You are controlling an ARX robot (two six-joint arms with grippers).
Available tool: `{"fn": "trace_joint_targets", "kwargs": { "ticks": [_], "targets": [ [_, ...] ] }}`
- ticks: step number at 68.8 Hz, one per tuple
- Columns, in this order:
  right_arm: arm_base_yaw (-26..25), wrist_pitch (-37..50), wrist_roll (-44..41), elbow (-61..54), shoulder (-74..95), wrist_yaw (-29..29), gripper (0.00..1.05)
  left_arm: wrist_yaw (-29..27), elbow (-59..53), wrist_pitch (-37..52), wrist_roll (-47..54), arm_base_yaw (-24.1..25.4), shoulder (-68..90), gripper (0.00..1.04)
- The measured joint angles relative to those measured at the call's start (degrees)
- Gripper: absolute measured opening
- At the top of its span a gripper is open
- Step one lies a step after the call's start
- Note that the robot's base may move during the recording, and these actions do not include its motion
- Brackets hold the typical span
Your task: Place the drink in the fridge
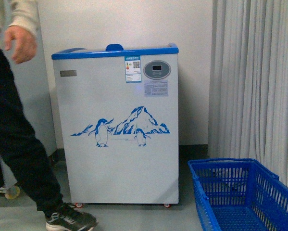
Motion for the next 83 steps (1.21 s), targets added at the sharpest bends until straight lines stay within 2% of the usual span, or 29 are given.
{"fn": "trace_joint_targets", "kwargs": {
  "ticks": [83],
  "targets": [
    [0.0, 0.0, 0.0, 0.0, 0.0, 0.0, 0.97, 0.0, 0.0, 0.0, 0.0, 0.0, 0.0, 0.97]
  ]
}}
